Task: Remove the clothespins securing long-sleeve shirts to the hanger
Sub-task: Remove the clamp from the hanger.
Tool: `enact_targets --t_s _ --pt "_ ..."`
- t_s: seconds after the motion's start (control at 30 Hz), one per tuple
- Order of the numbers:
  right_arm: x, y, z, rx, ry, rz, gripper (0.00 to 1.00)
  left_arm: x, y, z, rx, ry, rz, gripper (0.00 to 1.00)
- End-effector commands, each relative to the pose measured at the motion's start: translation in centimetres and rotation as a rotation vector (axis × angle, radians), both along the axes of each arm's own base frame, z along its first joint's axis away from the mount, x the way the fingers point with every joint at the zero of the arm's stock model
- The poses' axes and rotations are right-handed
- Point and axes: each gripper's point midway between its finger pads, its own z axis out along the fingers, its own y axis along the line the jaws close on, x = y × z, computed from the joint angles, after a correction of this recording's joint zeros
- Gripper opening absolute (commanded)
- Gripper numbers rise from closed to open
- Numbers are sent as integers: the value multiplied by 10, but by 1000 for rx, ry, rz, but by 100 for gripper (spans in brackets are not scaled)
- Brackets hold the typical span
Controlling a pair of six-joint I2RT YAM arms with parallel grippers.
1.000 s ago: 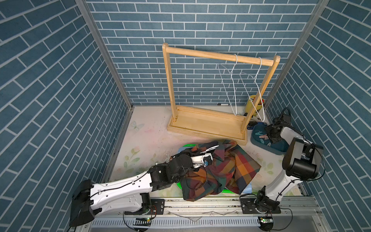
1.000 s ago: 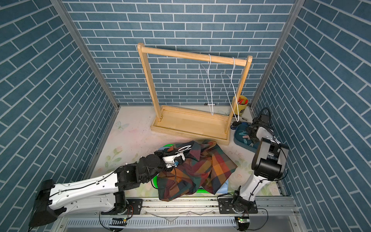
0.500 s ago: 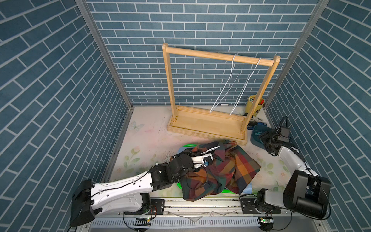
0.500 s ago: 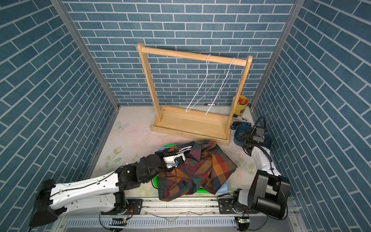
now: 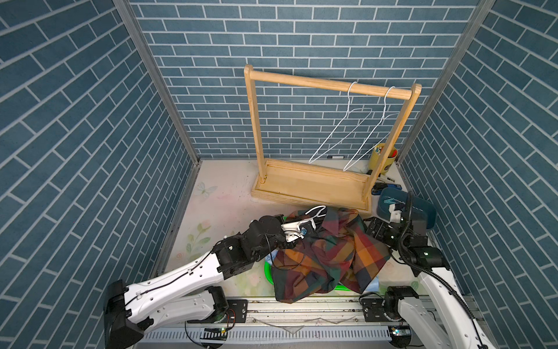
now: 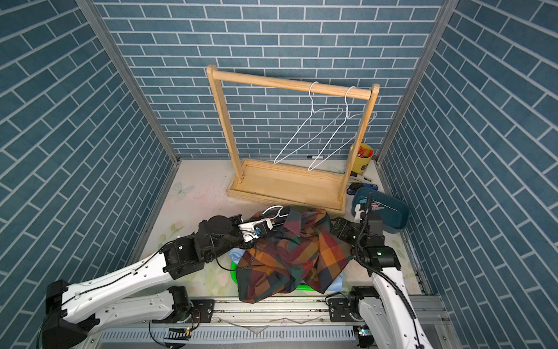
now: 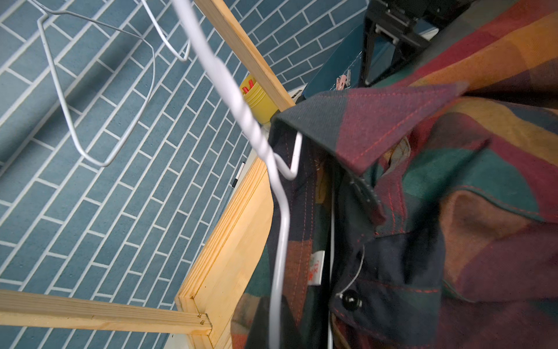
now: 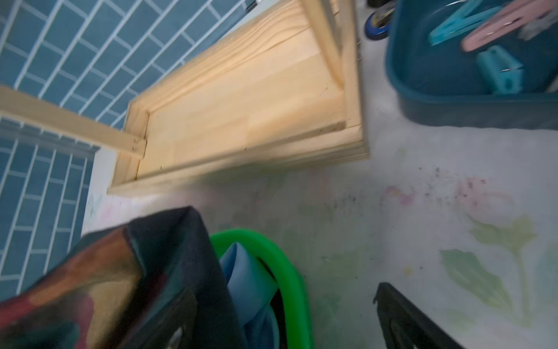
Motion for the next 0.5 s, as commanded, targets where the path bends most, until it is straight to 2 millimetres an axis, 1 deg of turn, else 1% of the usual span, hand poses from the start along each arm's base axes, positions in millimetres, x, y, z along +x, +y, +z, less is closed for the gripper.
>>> enact_targets --t_s 0.0,0.1,0.17,0.2,0.23,0.3,0.4,0.47 --pt "1 14 41 -80 -180 104 99 0 1 8 -28 49 -23 0" --pt "4 32 80 -121 -298 202 99 3 1 6 -16 68 -20 0" --pt "3 49 103 -157 -382 295 99 6 2 6 -12 73 -14 0" --pt "0 62 114 -178 -430 355 99 9 3 5 -9 76 -9 0" --pt "-2 69 120 -221 -475 409 99 11 4 4 -5 81 -6 0" --pt "-14 94 126 -313 -551 550 99 15 7 4 -5 97 0 0" --pt "-31 131 120 -387 -624 770 99 15 7 8 -13 110 -18 0" --pt "-37 149 119 -418 -662 861 99 15 6 10 -14 119 -25 0"
